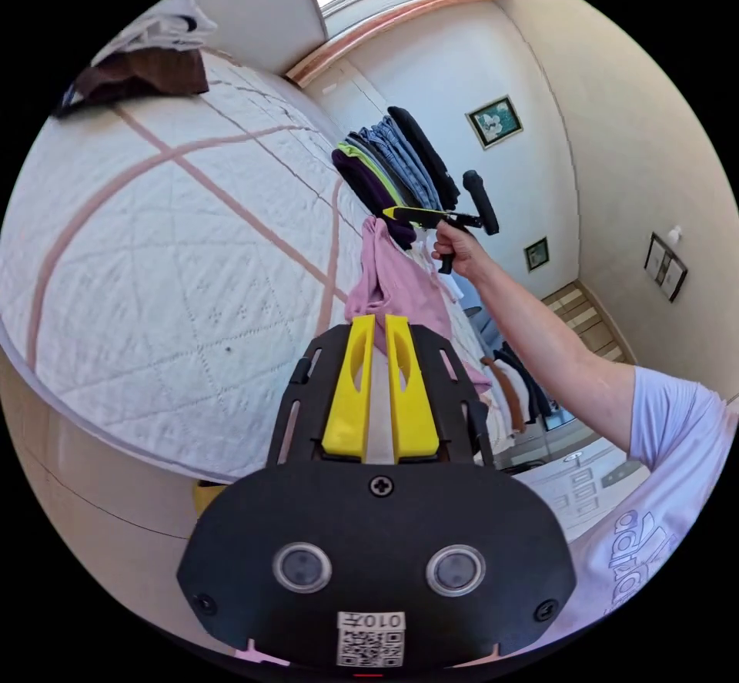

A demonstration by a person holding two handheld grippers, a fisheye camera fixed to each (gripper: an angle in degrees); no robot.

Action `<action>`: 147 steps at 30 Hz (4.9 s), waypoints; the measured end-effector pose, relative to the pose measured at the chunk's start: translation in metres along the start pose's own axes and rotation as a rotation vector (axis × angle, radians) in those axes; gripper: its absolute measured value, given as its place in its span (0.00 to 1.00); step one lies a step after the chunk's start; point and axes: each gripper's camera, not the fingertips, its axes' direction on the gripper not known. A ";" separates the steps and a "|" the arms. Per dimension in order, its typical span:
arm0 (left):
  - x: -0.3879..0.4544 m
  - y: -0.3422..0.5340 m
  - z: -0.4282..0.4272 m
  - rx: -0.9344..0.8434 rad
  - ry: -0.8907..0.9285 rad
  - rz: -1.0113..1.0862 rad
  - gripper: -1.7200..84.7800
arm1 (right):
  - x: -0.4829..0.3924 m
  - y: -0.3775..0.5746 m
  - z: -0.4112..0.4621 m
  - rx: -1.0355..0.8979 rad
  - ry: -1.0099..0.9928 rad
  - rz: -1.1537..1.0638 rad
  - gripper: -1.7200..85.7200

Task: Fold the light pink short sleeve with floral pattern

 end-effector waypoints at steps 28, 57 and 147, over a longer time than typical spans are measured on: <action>0.095 -0.048 0.099 -0.347 -0.272 0.272 0.02 | -0.165 0.369 -0.018 0.277 -0.154 0.640 0.07; 0.090 0.096 0.124 -0.245 0.318 -0.256 0.20 | -0.158 0.406 -0.009 0.242 -0.272 0.527 0.06; 0.046 0.029 -0.059 -0.329 0.485 -0.216 0.05 | 0.066 0.540 0.121 0.450 -0.949 0.753 0.06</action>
